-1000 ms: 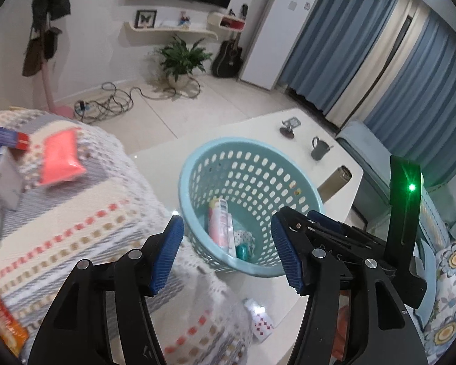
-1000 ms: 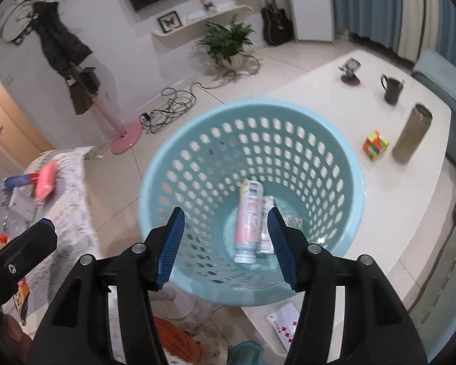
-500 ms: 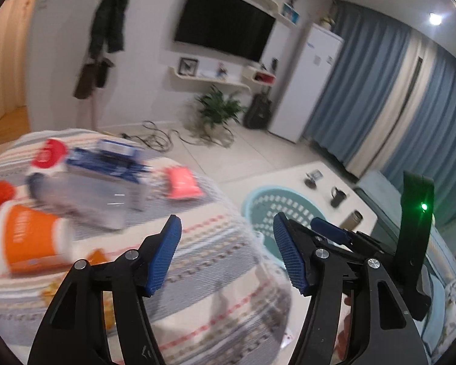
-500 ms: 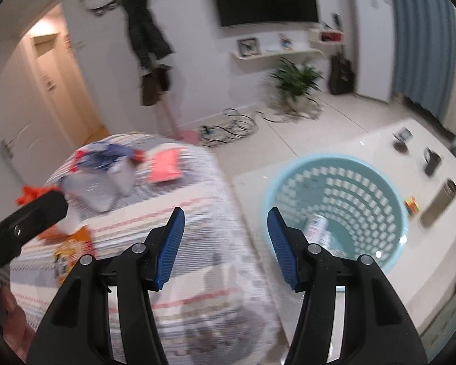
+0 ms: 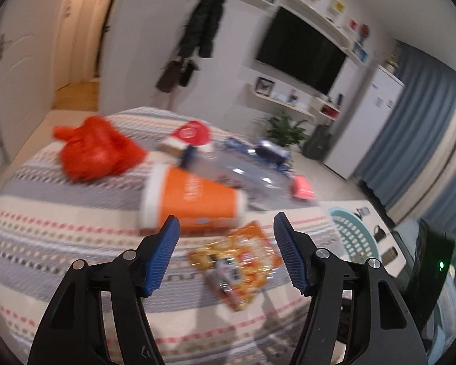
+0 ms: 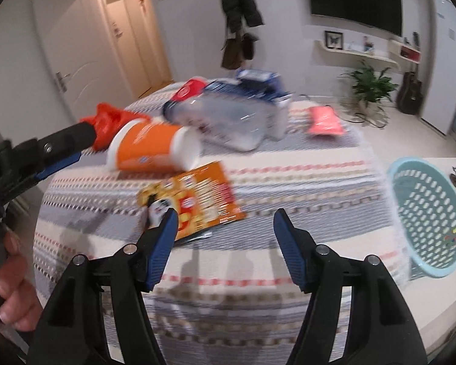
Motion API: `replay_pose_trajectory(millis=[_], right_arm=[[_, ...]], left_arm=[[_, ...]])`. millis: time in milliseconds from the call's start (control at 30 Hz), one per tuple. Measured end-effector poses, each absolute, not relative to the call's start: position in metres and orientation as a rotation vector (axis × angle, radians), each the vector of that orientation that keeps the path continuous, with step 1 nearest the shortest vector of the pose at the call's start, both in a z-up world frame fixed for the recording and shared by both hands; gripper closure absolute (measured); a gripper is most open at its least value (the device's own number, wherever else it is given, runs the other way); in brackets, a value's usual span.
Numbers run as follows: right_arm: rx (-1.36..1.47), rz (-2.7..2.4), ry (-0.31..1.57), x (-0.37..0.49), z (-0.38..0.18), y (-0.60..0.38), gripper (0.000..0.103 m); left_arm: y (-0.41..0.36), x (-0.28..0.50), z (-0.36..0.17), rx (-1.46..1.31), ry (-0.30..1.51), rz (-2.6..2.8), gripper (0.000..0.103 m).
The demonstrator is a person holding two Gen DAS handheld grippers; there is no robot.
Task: Collect trash
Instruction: 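Move both open tools back over the table items, then grasp the orange paper cup rim with the left tool while the right grasps the panda snack bag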
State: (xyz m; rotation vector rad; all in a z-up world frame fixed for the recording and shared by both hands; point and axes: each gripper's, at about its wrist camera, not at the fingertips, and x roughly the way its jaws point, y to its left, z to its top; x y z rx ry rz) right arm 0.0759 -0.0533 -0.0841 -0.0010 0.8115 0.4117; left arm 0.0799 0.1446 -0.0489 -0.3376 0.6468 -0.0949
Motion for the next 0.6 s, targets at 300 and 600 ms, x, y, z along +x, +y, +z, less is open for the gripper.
replay_pose_trajectory(millis=[300, 600], right_arm=[[-0.126, 0.416, 0.877, 0.066, -0.109, 0.002, 0.038], [-0.148, 0.296, 0.899, 0.08, -0.12, -0.01, 0.038]], left_arm=[[0.175, 0.079, -0.067, -0.381, 0.685, -0.031, 0.041], [0.184, 0.1, -0.067, -0.345, 0.702, -0.021, 0.039]])
